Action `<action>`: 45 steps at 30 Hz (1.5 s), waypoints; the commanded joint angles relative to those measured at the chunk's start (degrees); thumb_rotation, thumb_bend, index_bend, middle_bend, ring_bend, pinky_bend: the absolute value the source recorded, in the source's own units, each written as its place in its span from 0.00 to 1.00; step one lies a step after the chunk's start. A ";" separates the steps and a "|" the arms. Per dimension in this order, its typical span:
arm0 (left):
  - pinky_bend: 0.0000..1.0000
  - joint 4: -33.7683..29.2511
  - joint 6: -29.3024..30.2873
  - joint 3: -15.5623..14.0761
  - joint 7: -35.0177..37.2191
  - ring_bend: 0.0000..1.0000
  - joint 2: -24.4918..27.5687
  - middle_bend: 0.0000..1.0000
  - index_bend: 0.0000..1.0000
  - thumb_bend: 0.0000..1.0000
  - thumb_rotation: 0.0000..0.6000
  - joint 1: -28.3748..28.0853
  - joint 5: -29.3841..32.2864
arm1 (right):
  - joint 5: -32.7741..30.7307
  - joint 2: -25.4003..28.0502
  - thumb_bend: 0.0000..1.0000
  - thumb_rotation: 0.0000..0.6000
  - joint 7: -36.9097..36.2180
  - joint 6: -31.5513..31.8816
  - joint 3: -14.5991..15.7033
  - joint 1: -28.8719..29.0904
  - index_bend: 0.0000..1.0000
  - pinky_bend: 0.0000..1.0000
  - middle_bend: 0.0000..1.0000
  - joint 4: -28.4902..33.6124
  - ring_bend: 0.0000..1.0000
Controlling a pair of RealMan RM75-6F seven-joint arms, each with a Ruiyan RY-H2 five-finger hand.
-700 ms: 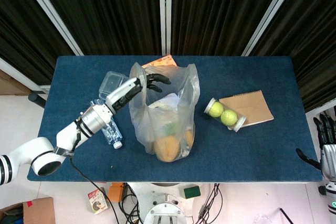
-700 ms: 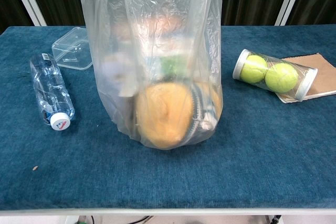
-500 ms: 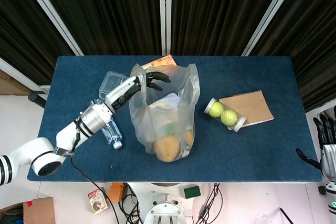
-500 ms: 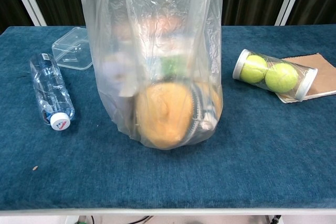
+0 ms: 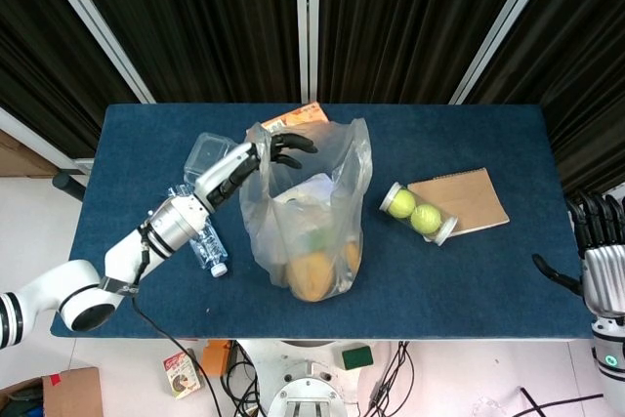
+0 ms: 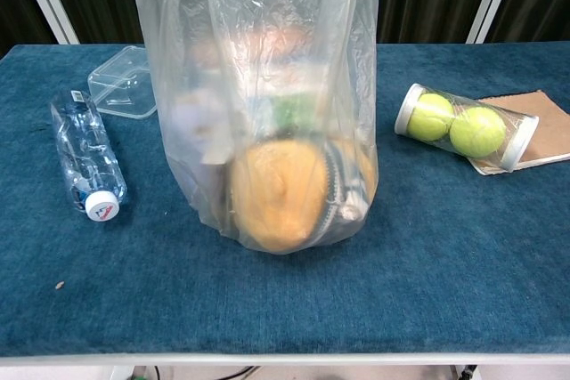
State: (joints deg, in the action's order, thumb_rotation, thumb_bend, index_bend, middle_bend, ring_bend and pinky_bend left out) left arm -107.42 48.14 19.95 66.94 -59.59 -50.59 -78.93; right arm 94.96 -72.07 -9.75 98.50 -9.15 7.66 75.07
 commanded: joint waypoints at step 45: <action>0.25 -3.73 -5.92 3.16 -0.25 0.10 1.49 0.20 0.18 0.00 0.07 0.73 3.62 | -22.13 -7.32 0.15 1.00 29.25 -28.50 -22.87 43.36 0.00 0.00 0.00 25.68 0.00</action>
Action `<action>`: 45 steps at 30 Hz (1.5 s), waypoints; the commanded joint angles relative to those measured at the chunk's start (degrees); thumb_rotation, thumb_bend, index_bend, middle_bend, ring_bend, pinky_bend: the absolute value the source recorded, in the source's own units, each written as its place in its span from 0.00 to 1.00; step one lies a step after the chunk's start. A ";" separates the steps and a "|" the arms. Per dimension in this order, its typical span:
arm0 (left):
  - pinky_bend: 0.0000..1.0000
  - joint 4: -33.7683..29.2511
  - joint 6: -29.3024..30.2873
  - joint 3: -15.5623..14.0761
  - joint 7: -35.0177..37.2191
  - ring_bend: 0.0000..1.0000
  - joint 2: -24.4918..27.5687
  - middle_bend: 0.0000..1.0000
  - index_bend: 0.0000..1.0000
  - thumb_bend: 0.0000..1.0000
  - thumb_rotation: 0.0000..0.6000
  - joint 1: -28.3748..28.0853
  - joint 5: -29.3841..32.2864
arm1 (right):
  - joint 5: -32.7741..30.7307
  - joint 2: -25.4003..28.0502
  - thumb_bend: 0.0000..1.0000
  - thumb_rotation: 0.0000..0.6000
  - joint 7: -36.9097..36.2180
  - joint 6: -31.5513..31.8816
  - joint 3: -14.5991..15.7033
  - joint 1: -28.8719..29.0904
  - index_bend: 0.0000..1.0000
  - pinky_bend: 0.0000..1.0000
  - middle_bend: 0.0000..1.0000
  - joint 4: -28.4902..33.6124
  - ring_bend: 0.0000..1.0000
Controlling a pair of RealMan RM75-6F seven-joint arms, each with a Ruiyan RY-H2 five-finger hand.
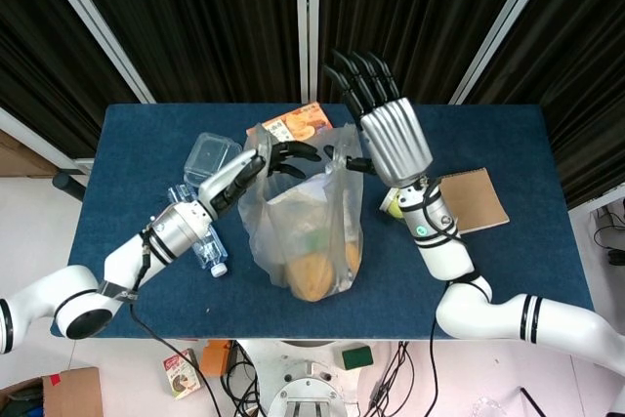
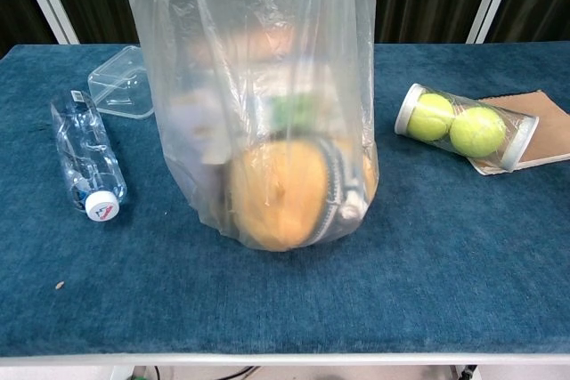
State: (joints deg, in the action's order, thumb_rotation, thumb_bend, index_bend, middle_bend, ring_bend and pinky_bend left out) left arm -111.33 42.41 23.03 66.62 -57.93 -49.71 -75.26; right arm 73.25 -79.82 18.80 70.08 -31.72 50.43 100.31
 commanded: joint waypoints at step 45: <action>0.28 5.25 -8.67 4.67 12.73 0.11 -6.14 0.21 0.19 0.00 0.08 -7.42 -2.80 | -15.38 1.70 0.15 1.00 11.76 -2.31 -2.60 12.76 0.00 0.00 0.00 -0.63 0.00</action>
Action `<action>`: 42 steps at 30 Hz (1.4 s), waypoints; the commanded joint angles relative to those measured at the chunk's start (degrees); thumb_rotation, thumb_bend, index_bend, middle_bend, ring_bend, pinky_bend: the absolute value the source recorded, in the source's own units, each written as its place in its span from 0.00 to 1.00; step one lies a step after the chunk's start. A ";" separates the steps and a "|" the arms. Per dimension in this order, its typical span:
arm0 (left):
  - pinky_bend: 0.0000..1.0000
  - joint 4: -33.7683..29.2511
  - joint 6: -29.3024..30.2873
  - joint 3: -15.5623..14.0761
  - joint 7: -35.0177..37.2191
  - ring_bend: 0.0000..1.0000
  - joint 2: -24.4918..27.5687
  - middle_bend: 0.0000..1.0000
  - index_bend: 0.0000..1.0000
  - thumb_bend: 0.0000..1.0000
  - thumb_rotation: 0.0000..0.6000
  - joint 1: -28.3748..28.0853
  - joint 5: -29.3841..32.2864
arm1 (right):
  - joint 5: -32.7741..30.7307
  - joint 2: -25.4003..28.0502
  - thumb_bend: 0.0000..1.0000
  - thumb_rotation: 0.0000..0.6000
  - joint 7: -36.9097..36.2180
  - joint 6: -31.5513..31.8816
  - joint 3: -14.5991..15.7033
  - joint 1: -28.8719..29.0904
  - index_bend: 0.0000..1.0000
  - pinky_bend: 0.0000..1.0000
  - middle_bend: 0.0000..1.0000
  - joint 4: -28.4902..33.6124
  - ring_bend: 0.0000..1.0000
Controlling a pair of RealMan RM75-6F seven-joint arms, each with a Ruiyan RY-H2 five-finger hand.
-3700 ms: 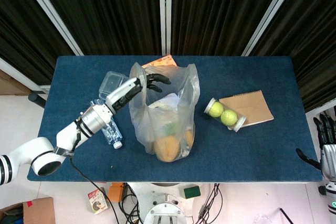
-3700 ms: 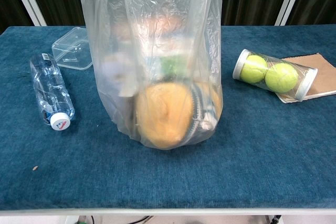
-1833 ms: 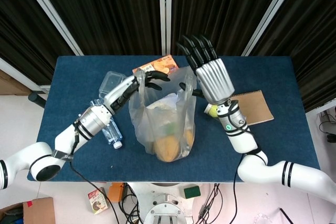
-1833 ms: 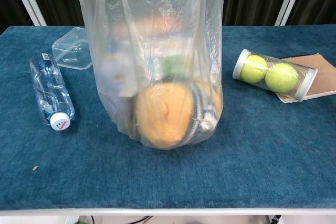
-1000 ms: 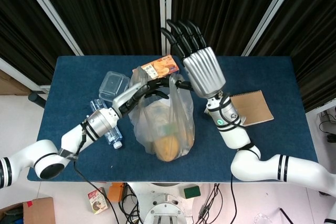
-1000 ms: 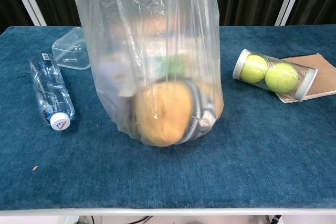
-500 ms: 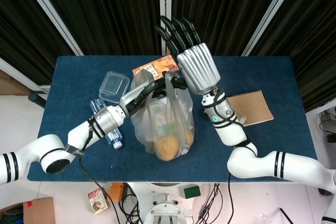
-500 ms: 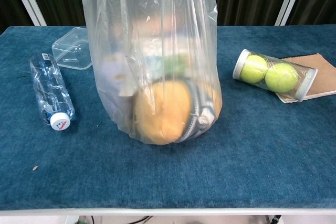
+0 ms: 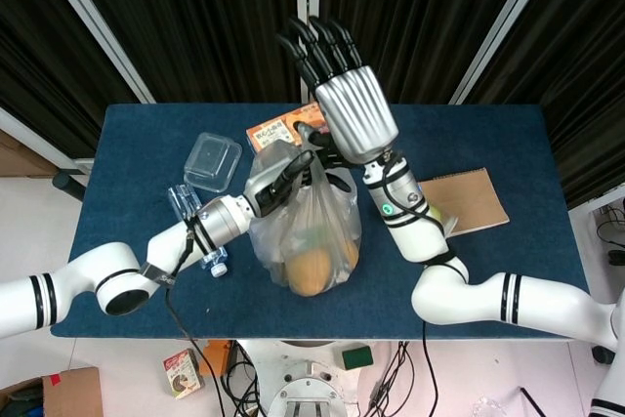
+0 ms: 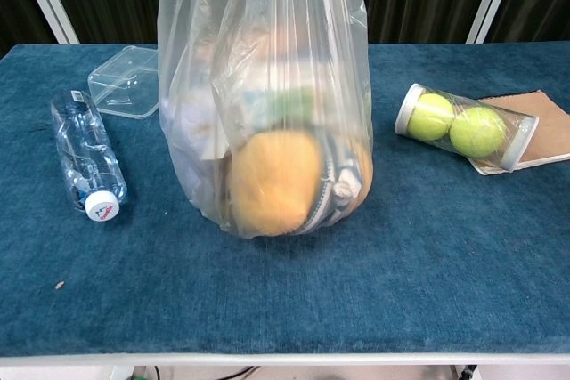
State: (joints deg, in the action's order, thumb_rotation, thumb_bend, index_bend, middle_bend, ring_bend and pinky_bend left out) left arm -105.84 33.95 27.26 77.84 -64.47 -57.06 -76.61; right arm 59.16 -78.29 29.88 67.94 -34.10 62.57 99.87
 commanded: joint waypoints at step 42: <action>0.38 0.56 13.75 -2.54 21.89 0.22 7.08 0.31 0.29 0.00 0.08 1.49 -6.08 | 8.02 14.91 0.10 1.00 -19.36 2.23 10.95 -15.78 0.00 0.00 0.00 2.75 0.00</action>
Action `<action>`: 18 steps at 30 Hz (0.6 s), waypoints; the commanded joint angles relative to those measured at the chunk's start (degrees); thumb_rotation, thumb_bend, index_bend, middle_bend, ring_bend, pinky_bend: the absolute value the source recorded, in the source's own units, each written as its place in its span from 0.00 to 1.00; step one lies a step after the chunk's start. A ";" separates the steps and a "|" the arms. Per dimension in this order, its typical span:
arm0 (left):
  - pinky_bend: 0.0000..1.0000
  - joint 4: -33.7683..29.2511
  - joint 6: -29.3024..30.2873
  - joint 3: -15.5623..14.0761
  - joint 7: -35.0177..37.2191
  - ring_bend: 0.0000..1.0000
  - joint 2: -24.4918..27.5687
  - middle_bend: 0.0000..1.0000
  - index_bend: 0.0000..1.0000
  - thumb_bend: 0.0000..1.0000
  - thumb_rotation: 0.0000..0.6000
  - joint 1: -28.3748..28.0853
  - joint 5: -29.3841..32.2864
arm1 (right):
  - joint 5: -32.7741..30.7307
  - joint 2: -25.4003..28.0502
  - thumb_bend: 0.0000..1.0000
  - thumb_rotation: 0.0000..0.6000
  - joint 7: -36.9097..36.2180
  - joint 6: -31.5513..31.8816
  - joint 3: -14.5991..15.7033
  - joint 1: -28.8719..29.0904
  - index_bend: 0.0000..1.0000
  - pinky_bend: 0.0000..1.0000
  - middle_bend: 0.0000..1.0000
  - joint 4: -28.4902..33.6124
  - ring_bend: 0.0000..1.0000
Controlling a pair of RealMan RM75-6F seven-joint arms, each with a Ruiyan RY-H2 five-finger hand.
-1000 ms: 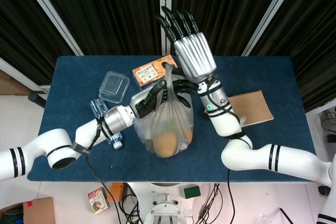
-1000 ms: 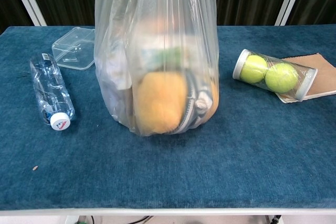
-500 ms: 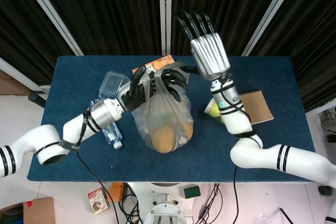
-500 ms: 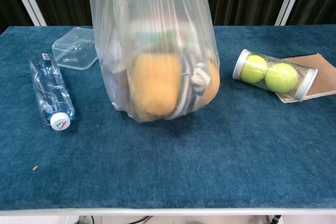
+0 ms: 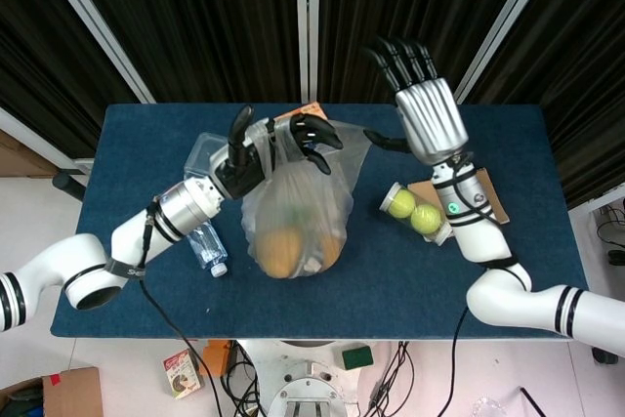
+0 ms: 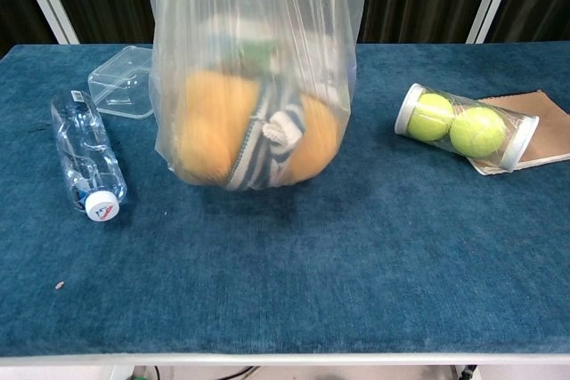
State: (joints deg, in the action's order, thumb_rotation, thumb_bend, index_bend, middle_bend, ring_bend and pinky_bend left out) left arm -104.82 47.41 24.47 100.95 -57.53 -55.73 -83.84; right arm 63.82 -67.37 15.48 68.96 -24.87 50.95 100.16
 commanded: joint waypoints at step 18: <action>0.34 -4.31 -2.42 1.75 -11.88 0.18 -1.04 0.26 0.25 0.00 0.07 -0.59 8.68 | 15.43 6.21 0.08 1.00 -19.86 4.72 4.27 -10.62 0.00 0.00 0.00 5.12 0.00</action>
State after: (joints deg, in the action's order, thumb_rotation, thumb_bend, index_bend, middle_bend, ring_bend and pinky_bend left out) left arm -108.87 45.24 25.99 89.64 -58.41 -56.25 -75.65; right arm 79.39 -60.35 -3.99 74.00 -20.33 39.82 105.17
